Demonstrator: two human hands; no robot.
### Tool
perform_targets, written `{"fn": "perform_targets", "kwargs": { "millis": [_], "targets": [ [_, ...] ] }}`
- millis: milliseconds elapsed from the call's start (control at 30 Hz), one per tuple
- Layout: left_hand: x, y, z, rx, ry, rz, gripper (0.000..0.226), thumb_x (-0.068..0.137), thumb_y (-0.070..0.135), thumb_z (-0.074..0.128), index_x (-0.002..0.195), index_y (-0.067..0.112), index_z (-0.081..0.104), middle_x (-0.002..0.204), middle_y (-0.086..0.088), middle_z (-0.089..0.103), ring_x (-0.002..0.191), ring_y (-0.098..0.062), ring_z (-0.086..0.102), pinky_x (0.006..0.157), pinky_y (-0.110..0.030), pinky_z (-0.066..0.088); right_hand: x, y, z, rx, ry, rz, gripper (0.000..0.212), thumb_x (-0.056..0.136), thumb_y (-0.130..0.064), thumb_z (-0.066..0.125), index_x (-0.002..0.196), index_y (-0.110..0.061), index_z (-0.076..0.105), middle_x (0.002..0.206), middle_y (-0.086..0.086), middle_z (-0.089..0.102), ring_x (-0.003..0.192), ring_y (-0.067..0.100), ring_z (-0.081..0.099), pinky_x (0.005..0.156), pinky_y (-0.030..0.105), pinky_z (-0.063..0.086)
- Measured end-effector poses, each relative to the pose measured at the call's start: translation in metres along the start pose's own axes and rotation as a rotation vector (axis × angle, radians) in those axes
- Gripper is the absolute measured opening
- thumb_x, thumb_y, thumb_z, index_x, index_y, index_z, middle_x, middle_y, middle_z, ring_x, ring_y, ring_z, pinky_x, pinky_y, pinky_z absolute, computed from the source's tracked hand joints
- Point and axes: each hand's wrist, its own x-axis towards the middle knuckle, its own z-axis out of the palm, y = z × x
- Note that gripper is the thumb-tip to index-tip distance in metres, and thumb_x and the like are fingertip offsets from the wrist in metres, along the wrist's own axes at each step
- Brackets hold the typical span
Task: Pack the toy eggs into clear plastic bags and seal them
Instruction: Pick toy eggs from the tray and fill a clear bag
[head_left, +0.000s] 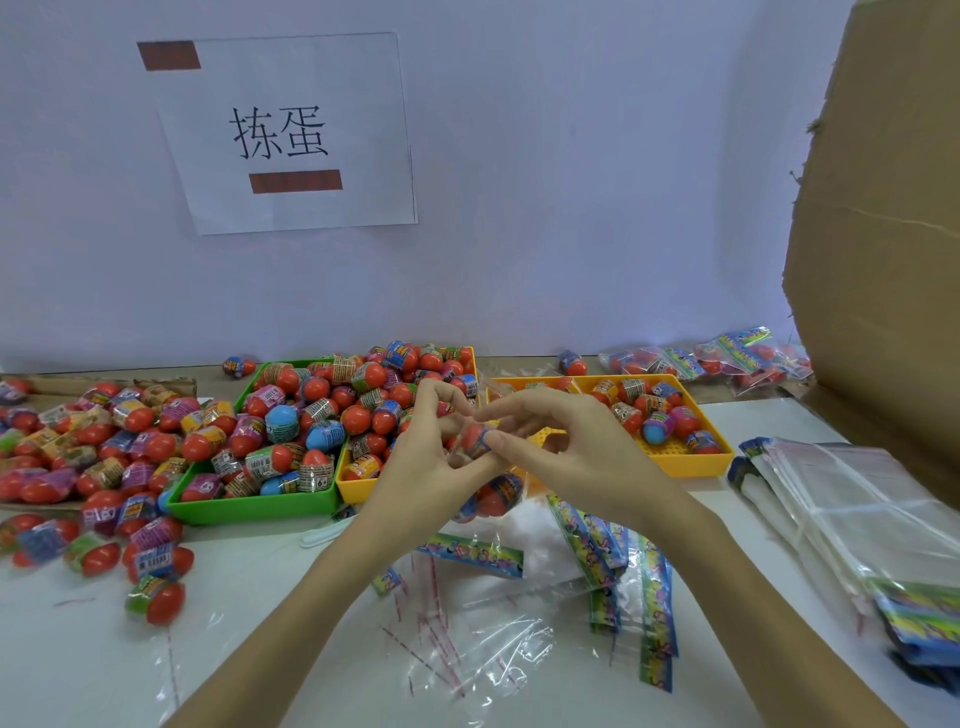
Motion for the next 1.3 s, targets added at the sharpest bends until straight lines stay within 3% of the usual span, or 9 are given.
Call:
{"fn": "perform_targets", "kwargs": {
  "millis": [133, 200, 333, 600, 800, 900, 1067, 1167, 1300],
  "targets": [
    [-0.001, 0.001, 0.0, 0.032, -0.024, 0.01, 0.041, 0.098, 0.025, 0.075, 0.126, 0.025, 0.046, 0.094, 0.0, 0.079, 0.087, -0.02, 0.077, 0.085, -0.042, 0.064, 0.0, -0.002, 0.001, 0.044, 0.0, -0.013, 0.008, 0.099, -0.027, 0.073, 0.106, -0.024, 0.075, 0.091, -0.011, 0.079, 0.087, 0.004, 0.073, 0.064, 0.013, 0.048],
    [-0.002, 0.002, 0.0, 0.027, -0.045, 0.012, 0.041, 0.099, 0.023, 0.074, 0.13, 0.028, 0.048, 0.097, 0.005, 0.079, 0.096, -0.014, 0.077, 0.092, -0.042, 0.064, 0.0, -0.004, 0.003, 0.051, -0.005, -0.007, 0.009, 0.101, -0.028, 0.07, 0.099, -0.02, 0.074, 0.085, -0.009, 0.077, 0.077, 0.001, 0.07, 0.061, 0.011, 0.047],
    [-0.004, 0.001, 0.001, 0.072, -0.08, 0.05, 0.043, 0.099, 0.019, 0.074, 0.133, 0.029, 0.051, 0.106, 0.019, 0.077, 0.098, -0.006, 0.076, 0.089, -0.032, 0.064, -0.003, -0.008, 0.008, 0.051, -0.033, 0.017, 0.017, 0.104, -0.029, 0.065, 0.092, -0.018, 0.062, 0.079, -0.003, 0.075, 0.061, -0.003, 0.064, 0.056, 0.009, 0.045],
    [-0.003, -0.004, 0.0, 0.203, -0.06, 0.06, 0.035, 0.102, 0.014, 0.069, 0.132, 0.027, 0.058, 0.105, 0.023, 0.074, 0.092, -0.002, 0.075, 0.075, -0.019, 0.061, -0.005, -0.009, 0.01, -0.115, -0.034, -0.033, 0.015, 0.106, -0.036, 0.06, 0.1, -0.023, 0.056, 0.073, -0.01, 0.068, 0.061, -0.003, 0.066, 0.053, 0.014, 0.047],
    [-0.004, -0.002, 0.0, 0.232, -0.08, 0.081, 0.023, 0.105, 0.022, 0.064, 0.126, 0.029, 0.058, 0.099, 0.021, 0.075, 0.07, -0.012, 0.076, 0.069, -0.029, 0.064, -0.004, -0.008, 0.011, -0.098, -0.046, 0.001, 0.025, 0.109, -0.046, 0.048, 0.105, -0.022, 0.055, 0.078, -0.002, 0.079, 0.073, 0.004, 0.072, 0.066, 0.013, 0.05],
    [-0.005, -0.003, 0.001, 0.235, -0.073, 0.093, 0.023, 0.106, 0.016, 0.063, 0.127, 0.025, 0.059, 0.097, 0.016, 0.077, 0.065, -0.012, 0.075, 0.062, -0.026, 0.061, -0.004, -0.006, 0.013, -0.078, -0.071, 0.036, 0.021, 0.108, -0.042, 0.053, 0.105, -0.022, 0.056, 0.076, -0.001, 0.079, 0.073, 0.008, 0.075, 0.068, 0.025, 0.056],
    [-0.003, -0.003, 0.001, 0.235, -0.041, 0.058, 0.023, 0.105, 0.022, 0.063, 0.125, 0.032, 0.059, 0.1, 0.024, 0.075, 0.07, -0.009, 0.073, 0.067, -0.03, 0.063, 0.0, -0.002, 0.014, -0.203, 0.068, 0.015, 0.023, 0.105, -0.037, 0.062, 0.094, -0.02, 0.073, 0.079, -0.006, 0.076, 0.083, 0.007, 0.07, 0.079, 0.035, 0.055],
    [-0.002, -0.002, 0.0, 0.209, -0.045, 0.026, 0.022, 0.105, 0.028, 0.064, 0.126, 0.034, 0.058, 0.104, 0.023, 0.075, 0.08, -0.016, 0.075, 0.074, -0.034, 0.064, -0.001, -0.003, 0.017, -0.186, 0.076, 0.009, 0.023, 0.104, -0.036, 0.063, 0.092, -0.019, 0.071, 0.083, -0.004, 0.074, 0.089, 0.013, 0.068, 0.084, 0.043, 0.054],
    [-0.003, 0.0, 0.0, 0.17, -0.055, 0.0, 0.031, 0.099, 0.046, 0.062, 0.127, 0.033, 0.058, 0.104, 0.024, 0.074, 0.089, -0.008, 0.075, 0.079, -0.036, 0.064, -0.002, -0.005, 0.018, -0.126, 0.008, 0.016, 0.027, 0.108, -0.043, 0.053, 0.097, -0.021, 0.065, 0.088, -0.004, 0.075, 0.087, 0.01, 0.072, 0.081, 0.04, 0.058]
  ]
}}
